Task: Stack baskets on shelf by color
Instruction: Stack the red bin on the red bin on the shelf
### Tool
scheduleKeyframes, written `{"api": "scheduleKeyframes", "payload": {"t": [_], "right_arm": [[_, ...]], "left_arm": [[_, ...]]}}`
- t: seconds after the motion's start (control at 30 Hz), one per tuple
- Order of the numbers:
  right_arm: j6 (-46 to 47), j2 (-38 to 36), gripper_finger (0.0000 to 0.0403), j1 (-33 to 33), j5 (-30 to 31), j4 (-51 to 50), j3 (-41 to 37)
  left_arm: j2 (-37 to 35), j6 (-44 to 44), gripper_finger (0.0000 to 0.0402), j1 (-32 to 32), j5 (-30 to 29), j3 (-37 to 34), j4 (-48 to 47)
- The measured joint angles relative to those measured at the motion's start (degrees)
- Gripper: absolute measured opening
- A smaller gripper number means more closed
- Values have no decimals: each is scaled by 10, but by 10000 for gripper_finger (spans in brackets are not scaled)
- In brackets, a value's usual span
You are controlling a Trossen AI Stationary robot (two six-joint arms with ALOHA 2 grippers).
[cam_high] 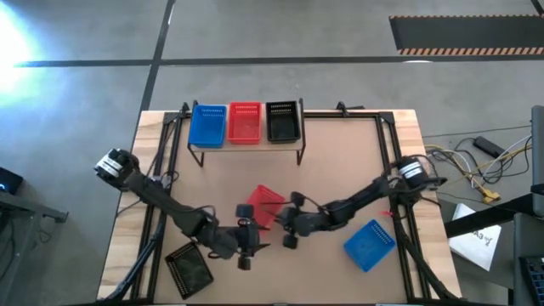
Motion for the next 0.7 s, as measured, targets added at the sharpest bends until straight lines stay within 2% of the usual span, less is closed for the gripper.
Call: {"api": "scheduleKeyframes", "payload": {"t": [0.1,0.2,0.3,0.43,0.6,0.7], "right_arm": [[-59,17,43,-5,0,-16,43],[-93,-6,43,4,7,-94,69],[-102,-53,43,23,21,-217,79],[-89,-119,43,64,21,-333,65],[-42,-178,43,112,27,-321,2],[-4,-196,43,133,60,-282,-39]], "left_arm": [[-10,-56,187,-10,-1,0,-94],[-17,-83,187,-16,-1,0,-155],[-18,-63,187,-14,5,-2,-180],[-18,-19,187,9,53,-5,-186],[-18,59,187,38,110,-2,-244],[-18,84,187,55,139,-2,-279]]}}
